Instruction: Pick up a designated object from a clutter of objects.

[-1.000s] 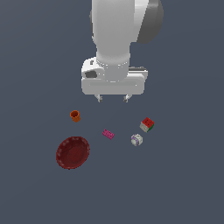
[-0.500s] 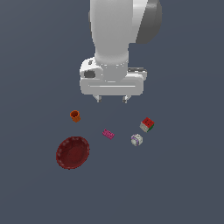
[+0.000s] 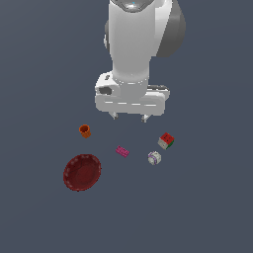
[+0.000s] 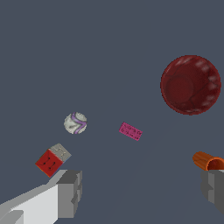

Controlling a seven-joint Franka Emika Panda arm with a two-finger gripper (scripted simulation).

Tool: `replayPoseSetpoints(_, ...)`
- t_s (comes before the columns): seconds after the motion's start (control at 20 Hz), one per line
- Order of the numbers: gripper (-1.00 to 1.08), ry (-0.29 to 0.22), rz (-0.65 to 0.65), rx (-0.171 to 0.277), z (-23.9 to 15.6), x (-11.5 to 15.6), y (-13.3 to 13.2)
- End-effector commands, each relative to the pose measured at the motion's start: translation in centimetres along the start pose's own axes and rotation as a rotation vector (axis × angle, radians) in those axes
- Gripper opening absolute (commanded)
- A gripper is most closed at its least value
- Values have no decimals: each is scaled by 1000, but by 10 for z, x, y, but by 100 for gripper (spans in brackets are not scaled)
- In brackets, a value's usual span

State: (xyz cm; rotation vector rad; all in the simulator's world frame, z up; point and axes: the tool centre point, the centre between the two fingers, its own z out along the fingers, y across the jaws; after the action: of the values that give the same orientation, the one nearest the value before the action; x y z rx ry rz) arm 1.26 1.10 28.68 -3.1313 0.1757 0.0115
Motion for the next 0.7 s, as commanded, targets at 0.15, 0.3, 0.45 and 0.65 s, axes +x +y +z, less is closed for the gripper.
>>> replayPoseSetpoints(0.15, 100, 1, 92, -1, 18, 6, -12)
replayPoseSetpoints(0.3, 100, 1, 155, -2, 31, 9, -20)
replayPoseSetpoints(0.45, 100, 2, 218, -2, 43, 12, -29)
replayPoseSetpoints(0.65, 100, 3, 302, -3, 60, 16, -40)
